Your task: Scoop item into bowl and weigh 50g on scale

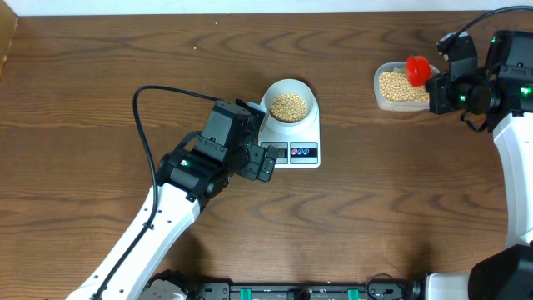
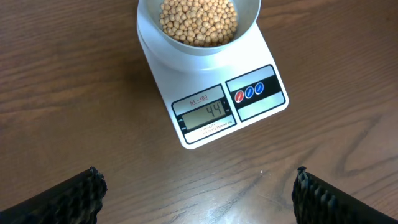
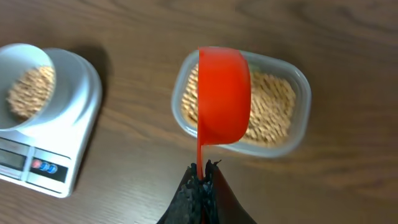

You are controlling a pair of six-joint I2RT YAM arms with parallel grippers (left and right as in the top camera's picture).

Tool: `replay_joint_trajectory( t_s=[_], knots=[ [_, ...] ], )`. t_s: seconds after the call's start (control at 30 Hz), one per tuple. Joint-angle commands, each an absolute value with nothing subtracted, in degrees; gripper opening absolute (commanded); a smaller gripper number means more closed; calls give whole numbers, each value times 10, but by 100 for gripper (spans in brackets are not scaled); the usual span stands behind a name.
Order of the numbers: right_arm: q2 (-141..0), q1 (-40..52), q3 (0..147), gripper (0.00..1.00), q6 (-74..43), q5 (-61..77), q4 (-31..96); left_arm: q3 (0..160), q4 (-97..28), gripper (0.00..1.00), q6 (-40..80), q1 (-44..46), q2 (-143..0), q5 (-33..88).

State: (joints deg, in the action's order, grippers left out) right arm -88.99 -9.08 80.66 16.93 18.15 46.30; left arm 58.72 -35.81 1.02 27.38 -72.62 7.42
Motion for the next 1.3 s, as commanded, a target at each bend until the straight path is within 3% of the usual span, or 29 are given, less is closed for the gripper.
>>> replay_joint_trajectory(
  t_s=[0.0,0.67,0.97,1.27],
  knots=[
    [-893,-98,797,1,170,120,467,583,-360,98,0,272,-720,79],
    [-1057,-96,786,1,94,205,367,583,-360,98,0,272,-720,79],
    [-1064,-98,786,1,71,221,349,583,-360,98,0,272,-720,79],
    [-1064,-140,786,1,71,342,342,583,-360,98,0,272,-720,79]
  ],
)
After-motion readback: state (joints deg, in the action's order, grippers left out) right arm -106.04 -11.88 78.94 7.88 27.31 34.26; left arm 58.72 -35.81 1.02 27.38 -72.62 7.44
